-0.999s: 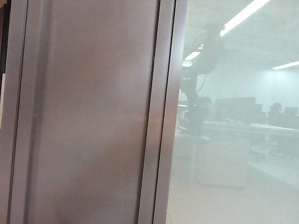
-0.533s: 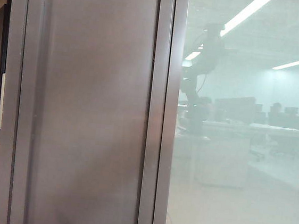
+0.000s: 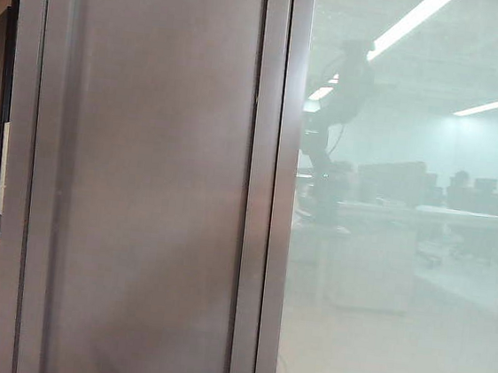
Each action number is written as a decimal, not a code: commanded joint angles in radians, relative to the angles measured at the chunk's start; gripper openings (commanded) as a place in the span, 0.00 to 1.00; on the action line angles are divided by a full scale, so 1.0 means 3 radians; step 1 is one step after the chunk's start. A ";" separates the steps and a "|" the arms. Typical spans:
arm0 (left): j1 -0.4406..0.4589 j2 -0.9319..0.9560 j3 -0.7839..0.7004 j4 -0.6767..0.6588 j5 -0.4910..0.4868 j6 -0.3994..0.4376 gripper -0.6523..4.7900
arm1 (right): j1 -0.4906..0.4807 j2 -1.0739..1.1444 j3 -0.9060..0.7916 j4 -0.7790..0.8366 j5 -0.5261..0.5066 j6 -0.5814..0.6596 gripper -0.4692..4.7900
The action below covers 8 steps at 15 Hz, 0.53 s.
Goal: Raise the arm to find the leftmost switch on the wall and turn on the lights.
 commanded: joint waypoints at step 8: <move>0.0005 -0.0003 0.0006 0.0020 0.0017 0.0001 0.11 | -0.0131 -0.1179 -0.0932 -0.0722 0.1291 -0.0081 0.09</move>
